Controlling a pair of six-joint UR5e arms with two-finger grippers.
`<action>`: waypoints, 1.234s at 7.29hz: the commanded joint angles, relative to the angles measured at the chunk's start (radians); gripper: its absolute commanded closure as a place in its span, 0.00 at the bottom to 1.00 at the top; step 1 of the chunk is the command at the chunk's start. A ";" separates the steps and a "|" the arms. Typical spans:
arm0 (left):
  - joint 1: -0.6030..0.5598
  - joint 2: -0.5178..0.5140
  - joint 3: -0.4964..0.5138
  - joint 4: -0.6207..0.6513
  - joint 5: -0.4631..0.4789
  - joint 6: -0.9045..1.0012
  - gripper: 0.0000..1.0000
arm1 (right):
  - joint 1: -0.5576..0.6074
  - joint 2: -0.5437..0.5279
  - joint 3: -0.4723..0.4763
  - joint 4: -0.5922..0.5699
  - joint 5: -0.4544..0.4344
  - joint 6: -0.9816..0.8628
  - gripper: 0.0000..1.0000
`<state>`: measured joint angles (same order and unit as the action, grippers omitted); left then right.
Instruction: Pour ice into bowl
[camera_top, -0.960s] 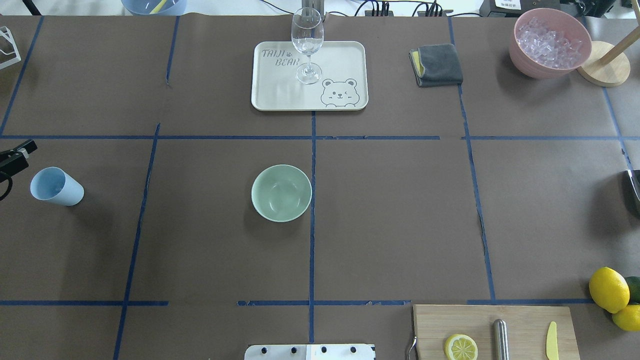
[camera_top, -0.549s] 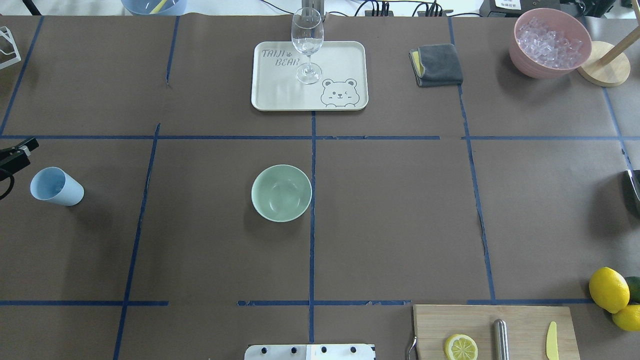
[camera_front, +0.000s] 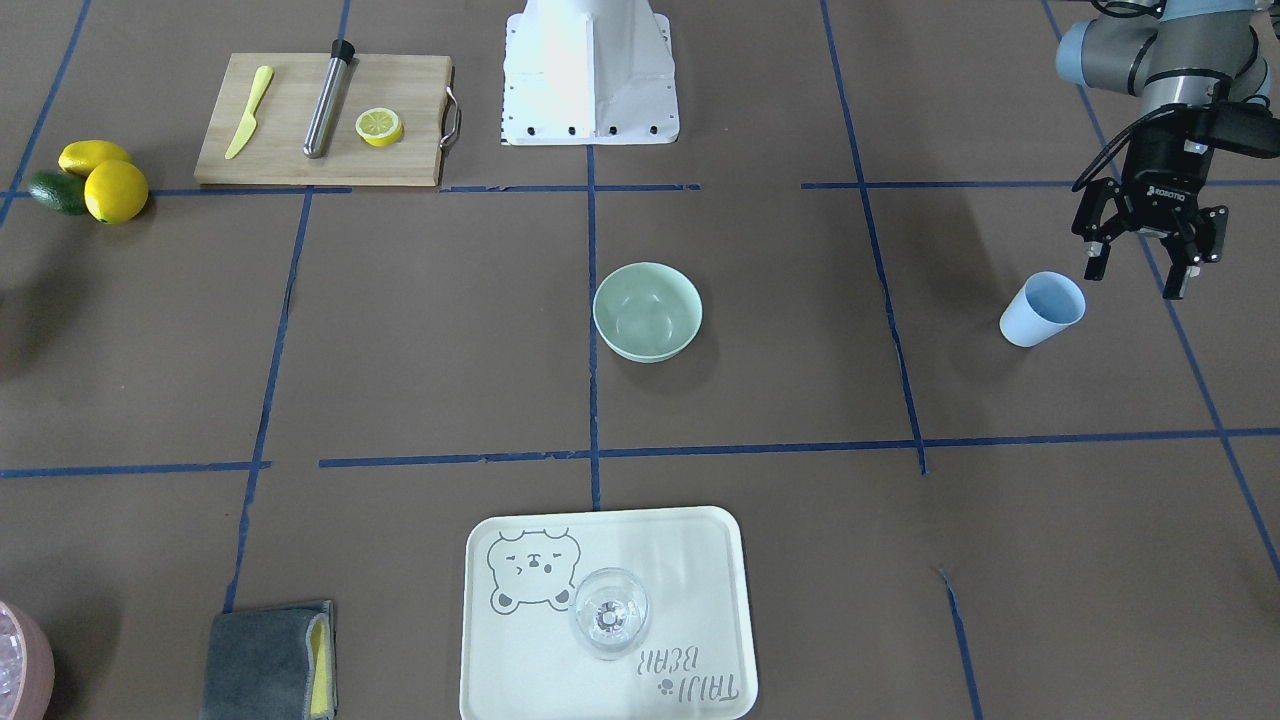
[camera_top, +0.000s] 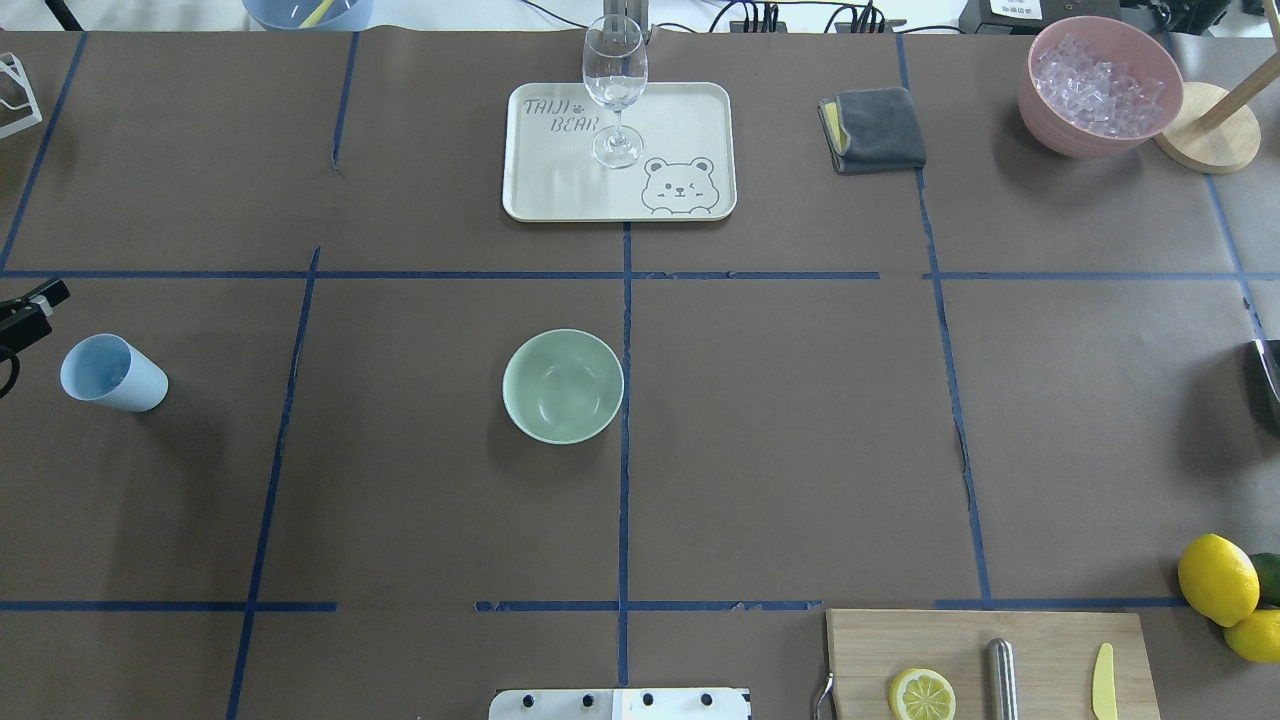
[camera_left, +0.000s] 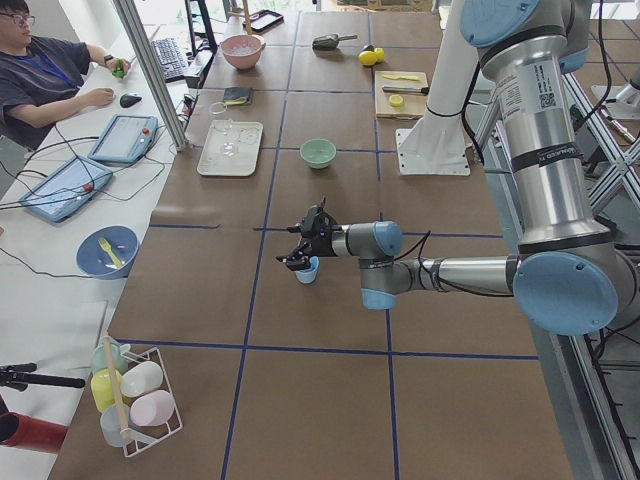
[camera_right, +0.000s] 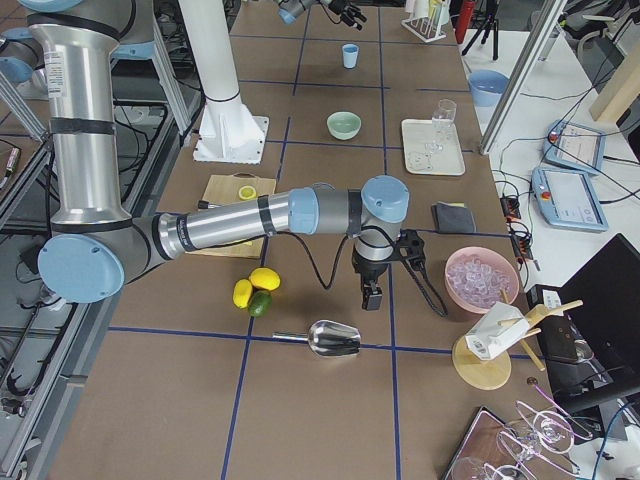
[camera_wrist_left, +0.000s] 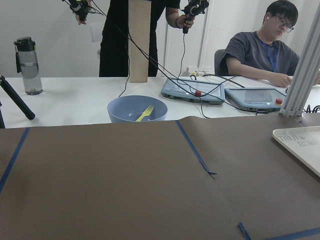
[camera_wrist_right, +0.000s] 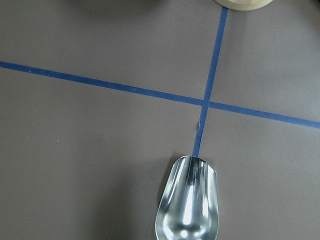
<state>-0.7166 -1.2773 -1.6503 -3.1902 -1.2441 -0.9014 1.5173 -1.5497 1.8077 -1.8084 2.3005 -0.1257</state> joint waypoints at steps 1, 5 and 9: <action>0.002 -0.004 0.015 -0.002 0.002 -0.001 0.00 | -0.037 0.013 -0.016 0.000 -0.006 -0.009 0.00; 0.037 -0.045 0.058 -0.011 0.199 -0.002 0.00 | -0.055 0.034 -0.001 0.001 -0.009 -0.006 0.00; 0.309 -0.043 0.151 -0.014 0.571 -0.149 0.00 | -0.054 0.020 0.016 0.001 -0.013 0.000 0.00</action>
<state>-0.4911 -1.3208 -1.5353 -3.2048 -0.7810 -0.9987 1.4634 -1.5261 1.8221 -1.8071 2.2886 -0.1256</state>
